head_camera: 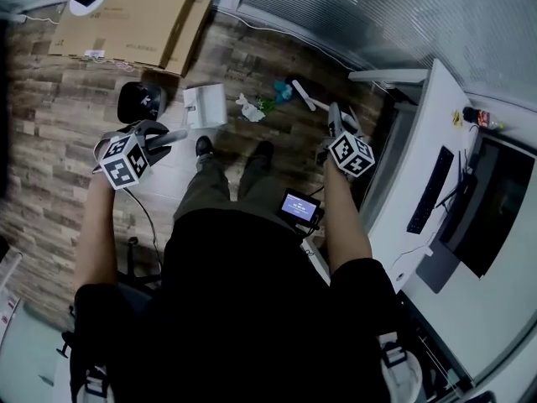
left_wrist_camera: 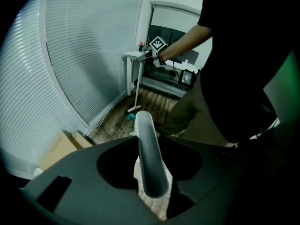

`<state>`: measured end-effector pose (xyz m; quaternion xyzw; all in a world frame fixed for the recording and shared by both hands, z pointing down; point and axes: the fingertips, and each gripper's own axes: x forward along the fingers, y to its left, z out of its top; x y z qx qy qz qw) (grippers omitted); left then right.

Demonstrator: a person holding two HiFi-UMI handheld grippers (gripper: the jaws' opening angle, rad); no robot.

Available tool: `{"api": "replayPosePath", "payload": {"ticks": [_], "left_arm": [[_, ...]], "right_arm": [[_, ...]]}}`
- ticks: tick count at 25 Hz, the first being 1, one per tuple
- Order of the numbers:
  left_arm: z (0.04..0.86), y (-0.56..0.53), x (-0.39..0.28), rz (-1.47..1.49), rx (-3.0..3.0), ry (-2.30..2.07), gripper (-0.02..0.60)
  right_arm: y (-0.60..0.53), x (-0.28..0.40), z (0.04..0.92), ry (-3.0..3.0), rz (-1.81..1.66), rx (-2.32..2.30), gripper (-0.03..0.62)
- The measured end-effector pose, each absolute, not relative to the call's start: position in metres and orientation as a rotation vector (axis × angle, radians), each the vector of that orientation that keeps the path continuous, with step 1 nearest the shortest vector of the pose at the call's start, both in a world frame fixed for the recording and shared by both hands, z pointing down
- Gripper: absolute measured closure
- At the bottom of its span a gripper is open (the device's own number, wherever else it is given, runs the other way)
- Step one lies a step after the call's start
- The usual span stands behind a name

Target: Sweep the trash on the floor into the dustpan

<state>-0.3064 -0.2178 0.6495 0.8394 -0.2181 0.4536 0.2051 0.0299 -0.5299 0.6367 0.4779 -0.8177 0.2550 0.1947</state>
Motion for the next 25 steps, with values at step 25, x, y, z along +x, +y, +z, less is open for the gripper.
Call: {"api": "replayPosePath", "payload": {"ticks": [25], "left_arm": [[0.646, -0.196, -0.3, 1.103, 2.319, -0.575, 0.451]], "right_arm": [[-0.418, -0.053, 0.625, -2.034, 1.254, 1.645, 0.425]]}}
